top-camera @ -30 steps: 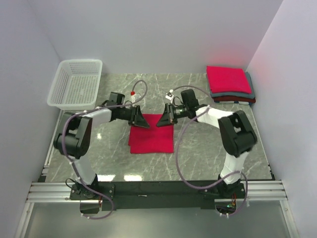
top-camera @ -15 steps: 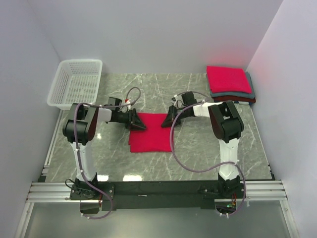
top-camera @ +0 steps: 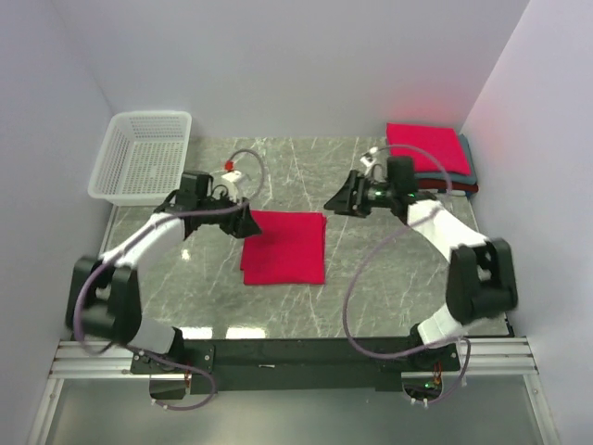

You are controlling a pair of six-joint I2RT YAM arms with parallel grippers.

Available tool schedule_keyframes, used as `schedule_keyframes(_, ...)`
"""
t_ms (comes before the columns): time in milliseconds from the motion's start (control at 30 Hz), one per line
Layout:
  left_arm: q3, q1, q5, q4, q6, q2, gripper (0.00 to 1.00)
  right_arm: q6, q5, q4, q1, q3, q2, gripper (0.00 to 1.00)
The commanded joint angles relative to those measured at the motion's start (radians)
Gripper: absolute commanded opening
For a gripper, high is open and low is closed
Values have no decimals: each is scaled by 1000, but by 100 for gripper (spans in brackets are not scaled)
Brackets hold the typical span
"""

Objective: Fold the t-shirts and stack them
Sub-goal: Neatly place the folded tshirt to the corner

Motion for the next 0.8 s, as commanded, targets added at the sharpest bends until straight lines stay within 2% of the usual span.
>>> schedule_keyframes(0,-49,-198,-317,24,235,-163,61,44,92,35,-56,-145,-143,72)
schedule_keyframes(100,-69,-321,-414,45,343,-208,62,92,193,75,-82,-247,-235,74)
schedule_keyframes(233,-109,-565,-577,154,429,-191,62,130,300,67,-92,-296,-299,79)
schedule_keyframes(300,-115,-680,-665,223,486,-138,61,172,383,43,-96,-290,-293,78)
schedule_keyframes(400,-86,-791,-757,290,529,-27,58,218,431,12,-111,-287,-260,74)
schedule_keyframes(533,-48,-842,-816,381,552,125,45,253,396,42,-133,-325,-220,71)
schedule_keyframes(767,-37,-891,-800,436,604,214,46,256,338,21,-142,-284,-112,66)
